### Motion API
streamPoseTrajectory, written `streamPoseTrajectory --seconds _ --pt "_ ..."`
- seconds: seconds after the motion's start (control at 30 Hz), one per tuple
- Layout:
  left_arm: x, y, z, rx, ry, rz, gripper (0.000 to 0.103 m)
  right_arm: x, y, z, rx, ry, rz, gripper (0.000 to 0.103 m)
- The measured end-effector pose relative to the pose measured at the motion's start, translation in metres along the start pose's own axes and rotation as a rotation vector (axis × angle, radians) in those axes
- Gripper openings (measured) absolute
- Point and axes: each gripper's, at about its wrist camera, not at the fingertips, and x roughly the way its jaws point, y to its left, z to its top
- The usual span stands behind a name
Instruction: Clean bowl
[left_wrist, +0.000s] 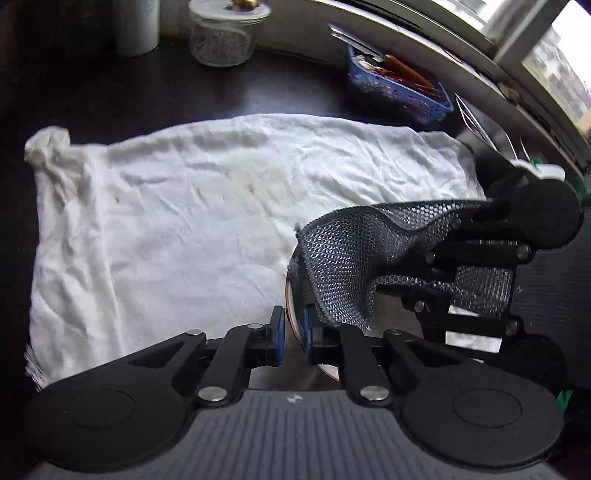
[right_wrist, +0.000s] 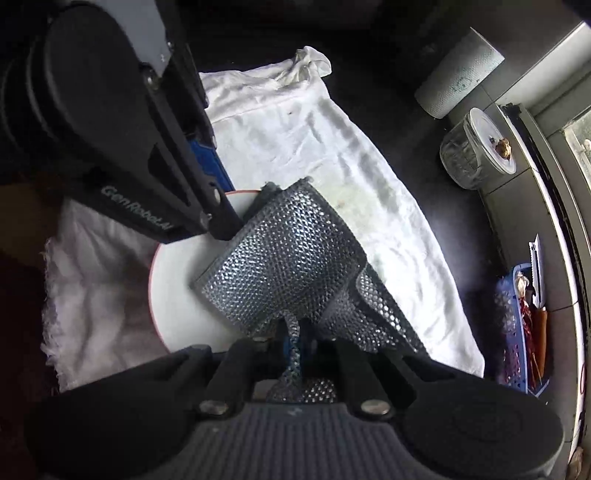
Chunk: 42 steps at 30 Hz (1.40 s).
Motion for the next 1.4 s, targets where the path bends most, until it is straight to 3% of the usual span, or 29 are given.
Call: streamPoseTrajectory --seconds 0.3,0.4,0.5,0.57,0.63,0.73,0.83,0.93,1.1,1.2,1.3,1.4 --pt "0.003 0.037 -0.034 -0.552 0.034 -0.149 0.009 0.0 -0.004 0.0 0.162 0.004 0.064 0.004" --pt "0.003 0.039 -0.048 -0.683 0.041 -0.178 0.01 0.001 -0.008 -0.002 0.247 0.008 0.115 0.005" --pt "0.006 0.043 -0.059 -0.778 0.053 -0.207 0.01 0.0 -0.011 -0.009 0.372 0.01 0.221 0.008" --pt "0.008 0.044 -0.061 -0.767 0.06 -0.212 0.01 -0.002 -0.011 -0.014 0.439 -0.003 0.291 0.009" --pt "0.006 0.033 -0.055 -0.637 0.066 -0.189 0.01 -0.003 -0.007 -0.015 0.451 -0.018 0.321 0.008" --pt "-0.005 0.015 -0.041 -0.419 0.029 -0.099 0.011 -0.002 0.003 -0.013 0.327 0.001 0.231 0.007" --pt "-0.023 -0.01 -0.025 -0.13 -0.067 0.047 0.011 -0.008 0.004 -0.012 0.231 0.002 0.148 0.006" --pt "-0.024 -0.019 -0.012 0.034 -0.062 0.071 0.011 -0.015 0.003 -0.008 0.149 -0.011 0.067 0.006" --pt "-0.007 -0.008 0.006 0.072 0.014 0.036 0.013 -0.013 0.002 -0.001 0.039 -0.005 0.006 0.004" --pt "-0.004 0.002 0.002 0.01 0.032 -0.011 0.013 -0.012 0.005 0.002 -0.01 -0.005 -0.014 0.004" --pt "0.0 0.018 -0.009 -0.186 0.055 -0.083 0.012 -0.007 0.002 0.001 0.02 -0.004 -0.006 0.004" --pt "0.009 0.032 -0.032 -0.425 0.1 -0.178 0.012 0.0 -0.004 -0.002 0.141 0.005 0.051 0.004"
